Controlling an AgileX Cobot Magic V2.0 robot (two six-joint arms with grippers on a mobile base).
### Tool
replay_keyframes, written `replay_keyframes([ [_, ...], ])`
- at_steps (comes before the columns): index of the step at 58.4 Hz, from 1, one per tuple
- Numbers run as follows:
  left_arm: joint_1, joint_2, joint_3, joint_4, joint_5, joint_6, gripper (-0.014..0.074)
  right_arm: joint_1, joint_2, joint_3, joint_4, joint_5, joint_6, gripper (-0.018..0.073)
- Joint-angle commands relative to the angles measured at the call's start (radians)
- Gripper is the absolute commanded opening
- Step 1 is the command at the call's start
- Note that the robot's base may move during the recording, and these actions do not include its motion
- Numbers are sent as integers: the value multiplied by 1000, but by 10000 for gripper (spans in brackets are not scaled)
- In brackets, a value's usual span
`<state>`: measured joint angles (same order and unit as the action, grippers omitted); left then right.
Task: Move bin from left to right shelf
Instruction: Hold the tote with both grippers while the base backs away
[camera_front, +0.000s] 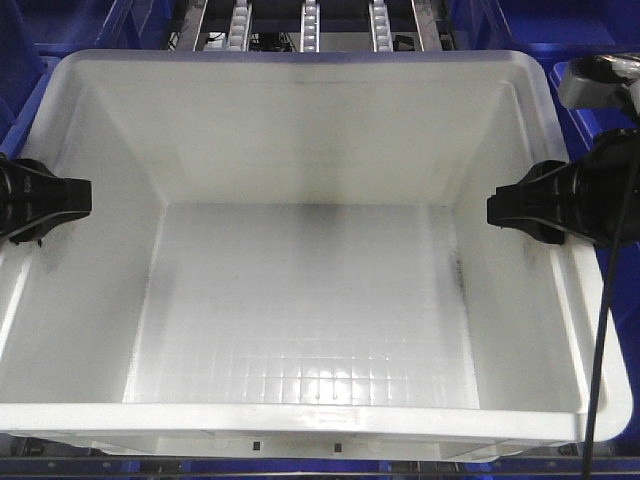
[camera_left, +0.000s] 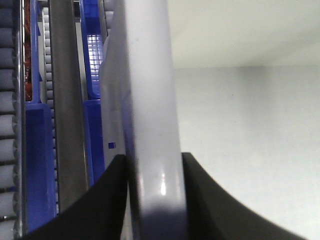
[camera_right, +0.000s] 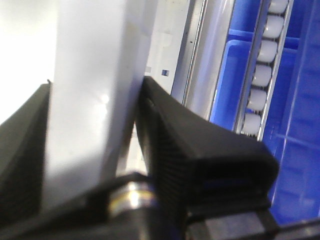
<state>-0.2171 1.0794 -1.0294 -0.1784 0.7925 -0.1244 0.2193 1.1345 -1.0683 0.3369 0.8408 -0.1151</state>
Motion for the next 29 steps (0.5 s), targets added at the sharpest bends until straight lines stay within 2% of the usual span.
replay_keyframes([
  [1, -13, -35, -41, -38, -112, 35, 0, 0, -29, -39, 33, -90, -32, -5],
  [29, -13, -35, -41, -38, -112, 35, 0, 0, -29, -39, 33, -90, -32, -5],
])
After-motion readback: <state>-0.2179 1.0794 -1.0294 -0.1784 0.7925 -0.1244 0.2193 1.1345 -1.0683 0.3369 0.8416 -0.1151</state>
